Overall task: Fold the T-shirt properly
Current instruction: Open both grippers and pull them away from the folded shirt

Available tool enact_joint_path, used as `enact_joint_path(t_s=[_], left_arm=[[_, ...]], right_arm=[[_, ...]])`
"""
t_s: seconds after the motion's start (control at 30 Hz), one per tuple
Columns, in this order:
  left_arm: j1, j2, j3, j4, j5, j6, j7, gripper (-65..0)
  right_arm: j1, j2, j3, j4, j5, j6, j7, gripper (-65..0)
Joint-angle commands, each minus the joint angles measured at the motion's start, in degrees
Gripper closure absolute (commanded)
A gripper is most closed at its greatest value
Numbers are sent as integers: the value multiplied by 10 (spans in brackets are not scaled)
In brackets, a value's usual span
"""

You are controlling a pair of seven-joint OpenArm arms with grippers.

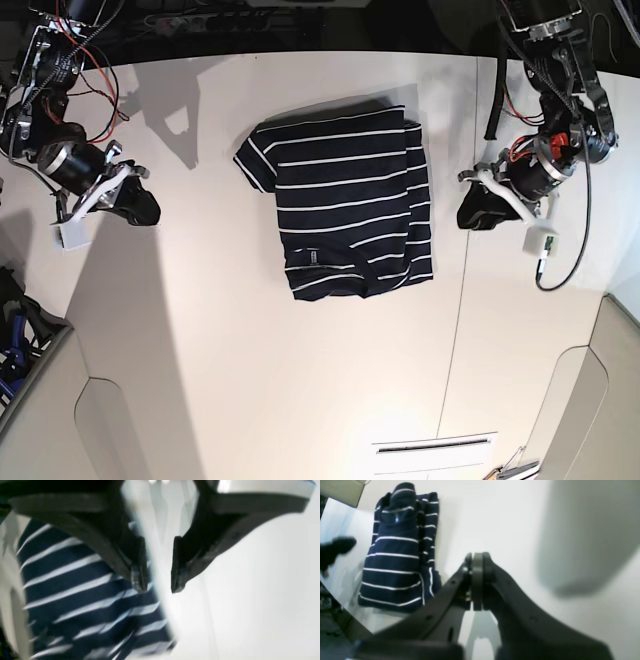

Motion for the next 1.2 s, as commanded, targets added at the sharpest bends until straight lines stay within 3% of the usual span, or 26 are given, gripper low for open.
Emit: enact_joint_path(t_s=[0.0,0.2,0.57,0.8,1.17], left_arm=[[2,-5,-12,14,-22,-6,-10,-173],[55,-5,-79,21,-102,-33,33,-173],[185,-5,-168,21,-180,-33,74,-173],[263,-4,-171,21,-179,-33,73,-173],[321,-3,-171,13,-129,-33,70,-173]], right_arm=[[1,13,8,11,17,6,9,0],[-46,24,11,11,28,6,9,0],[-131,24,11,11,67,11,-6,0],[-179,25,11,11,103,15,-29,0],[-270,56,10,10,82,19,-27,0]])
